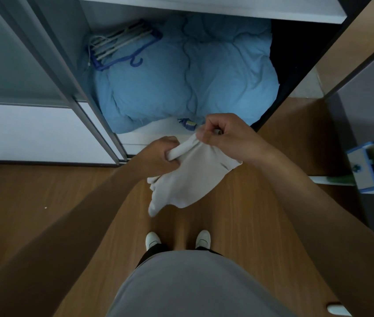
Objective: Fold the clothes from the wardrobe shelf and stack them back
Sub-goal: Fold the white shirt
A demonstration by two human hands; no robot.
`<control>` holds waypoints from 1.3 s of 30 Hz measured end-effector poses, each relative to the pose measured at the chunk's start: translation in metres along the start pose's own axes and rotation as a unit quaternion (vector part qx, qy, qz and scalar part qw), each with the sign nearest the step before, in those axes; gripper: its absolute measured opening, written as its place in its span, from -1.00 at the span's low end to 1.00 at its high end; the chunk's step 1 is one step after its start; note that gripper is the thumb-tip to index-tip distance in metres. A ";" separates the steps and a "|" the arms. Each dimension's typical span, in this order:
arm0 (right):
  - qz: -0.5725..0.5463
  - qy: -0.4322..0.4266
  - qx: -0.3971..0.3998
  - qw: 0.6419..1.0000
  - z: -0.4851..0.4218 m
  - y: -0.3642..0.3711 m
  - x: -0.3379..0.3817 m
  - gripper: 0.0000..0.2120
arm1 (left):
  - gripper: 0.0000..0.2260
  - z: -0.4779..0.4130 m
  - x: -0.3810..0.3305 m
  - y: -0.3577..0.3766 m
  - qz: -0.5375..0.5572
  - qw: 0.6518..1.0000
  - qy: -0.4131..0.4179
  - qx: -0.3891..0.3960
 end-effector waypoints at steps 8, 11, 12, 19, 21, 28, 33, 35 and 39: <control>0.050 0.012 0.067 0.996 0.010 -0.001 -0.012 -0.64 | -0.80 -0.012 0.032 -0.010 -0.035 0.999 0.023 -0.027; 0.053 0.010 0.063 0.997 0.012 -0.005 -0.014 -0.64 | -0.80 -0.011 0.040 -0.008 -0.057 0.998 -0.007 -0.032; 0.060 0.007 0.063 0.996 0.012 -0.007 -0.014 -0.64 | -0.82 -0.009 0.039 -0.011 -0.056 0.997 -0.009 -0.049; 0.123 0.000 0.067 0.990 0.010 -0.009 -0.027 -0.69 | -0.82 -0.005 0.033 -0.034 -0.008 0.982 -0.045 -0.183; 0.117 0.014 0.079 0.990 0.012 -0.008 -0.032 -0.81 | -0.77 -0.004 0.039 -0.038 -0.005 0.975 -0.087 -0.206; 0.095 0.029 0.107 0.989 0.013 0.008 -0.036 -0.64 | -0.76 -0.005 0.056 -0.047 -0.043 0.970 -0.169 -0.170; 0.064 0.044 0.127 0.989 0.011 0.028 -0.041 -0.55 | -0.74 -0.005 0.072 -0.036 -0.192 0.948 -0.235 -0.098; 0.049 0.044 0.099 0.993 0.011 0.034 -0.043 -0.58 | -0.72 0.000 0.075 -0.031 -0.231 0.933 -0.262 -0.093; 0.021 0.080 0.018 0.996 0.010 0.036 -0.051 -0.66 | -0.69 0.008 0.077 -0.023 -0.213 0.930 -0.281 -0.104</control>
Point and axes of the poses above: each hand's wrist, its own z-axis away from the middle knuckle, its own y-axis out of the palm, x = y × z, the point moved 6 cm from there along -z, towards the middle knuckle, and after that the axes turned 15 degrees about -y, right-handed, at the moved point
